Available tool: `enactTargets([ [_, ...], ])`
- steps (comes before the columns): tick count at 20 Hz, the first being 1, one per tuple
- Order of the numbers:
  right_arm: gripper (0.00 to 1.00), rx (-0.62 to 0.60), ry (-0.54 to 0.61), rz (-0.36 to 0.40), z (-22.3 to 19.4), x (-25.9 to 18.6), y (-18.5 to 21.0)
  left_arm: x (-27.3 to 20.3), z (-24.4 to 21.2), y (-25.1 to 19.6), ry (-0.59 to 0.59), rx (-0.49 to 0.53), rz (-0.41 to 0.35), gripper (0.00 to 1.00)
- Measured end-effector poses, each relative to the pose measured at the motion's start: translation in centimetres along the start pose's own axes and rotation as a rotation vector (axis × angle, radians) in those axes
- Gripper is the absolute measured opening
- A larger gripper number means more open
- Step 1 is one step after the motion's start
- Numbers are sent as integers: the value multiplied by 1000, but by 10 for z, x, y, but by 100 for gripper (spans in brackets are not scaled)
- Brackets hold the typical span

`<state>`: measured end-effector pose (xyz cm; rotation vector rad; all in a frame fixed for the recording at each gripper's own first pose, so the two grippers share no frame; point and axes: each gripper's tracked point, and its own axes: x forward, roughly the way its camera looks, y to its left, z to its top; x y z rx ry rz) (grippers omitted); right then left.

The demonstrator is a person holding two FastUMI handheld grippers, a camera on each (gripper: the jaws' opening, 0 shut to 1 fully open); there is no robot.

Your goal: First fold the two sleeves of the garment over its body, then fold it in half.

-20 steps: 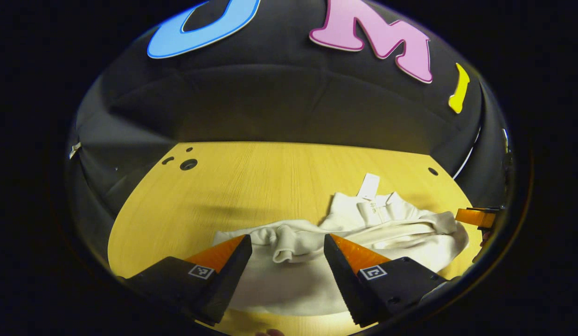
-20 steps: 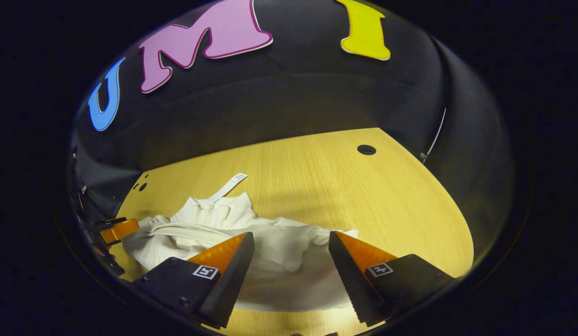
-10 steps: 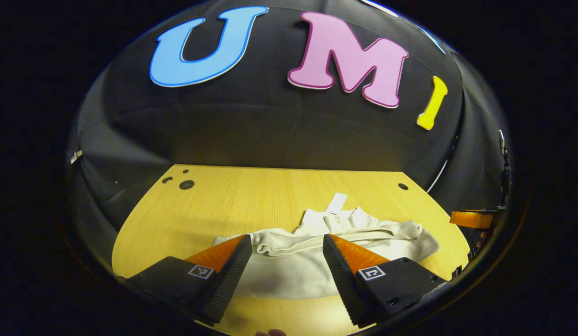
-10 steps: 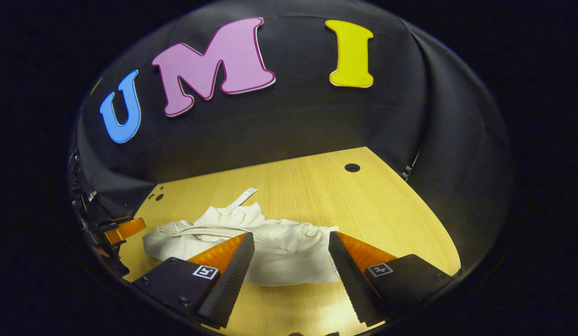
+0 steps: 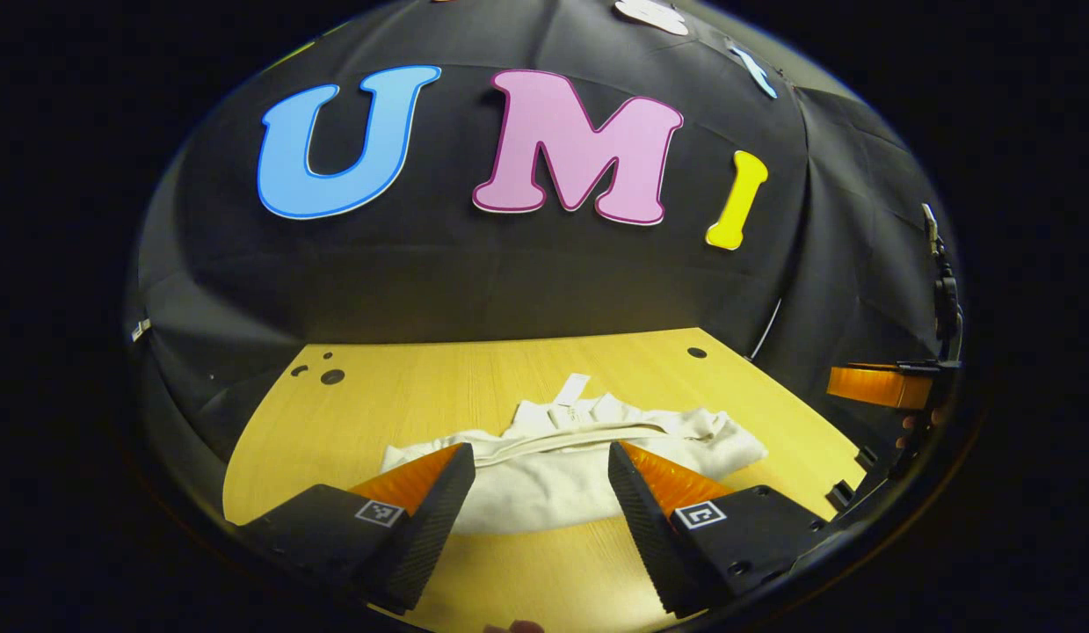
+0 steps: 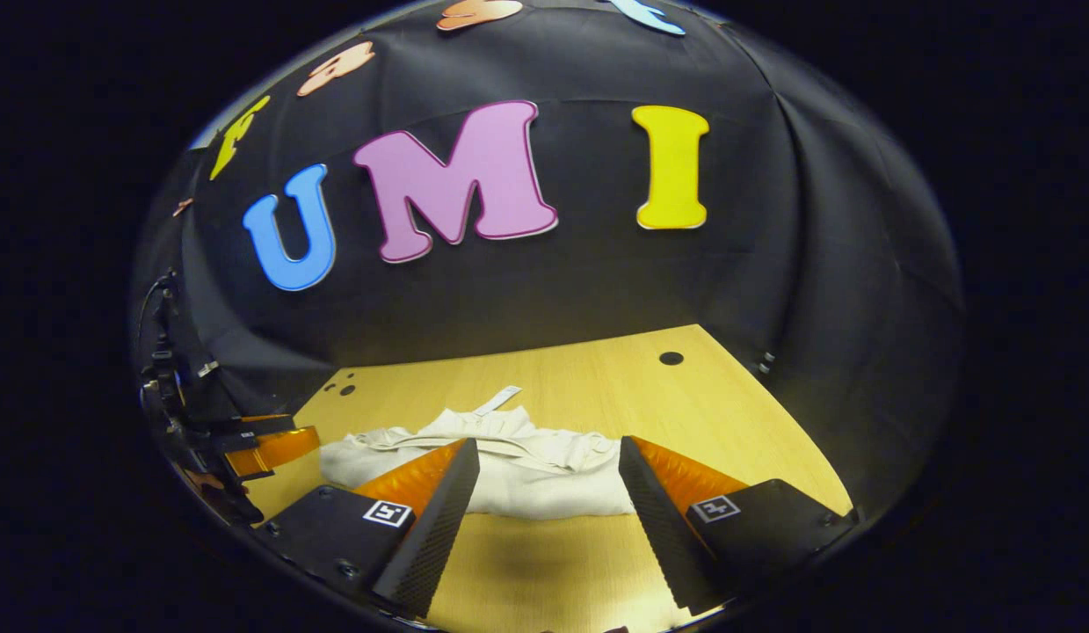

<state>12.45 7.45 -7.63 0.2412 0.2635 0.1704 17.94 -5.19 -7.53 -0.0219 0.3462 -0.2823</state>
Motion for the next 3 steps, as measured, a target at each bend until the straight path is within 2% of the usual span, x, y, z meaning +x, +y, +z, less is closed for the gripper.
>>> enactTargets([
  [3, 99, -8, 16, 71, -13, -13, 21, -12, -9, -8, 12, -45, -5, 96],
])
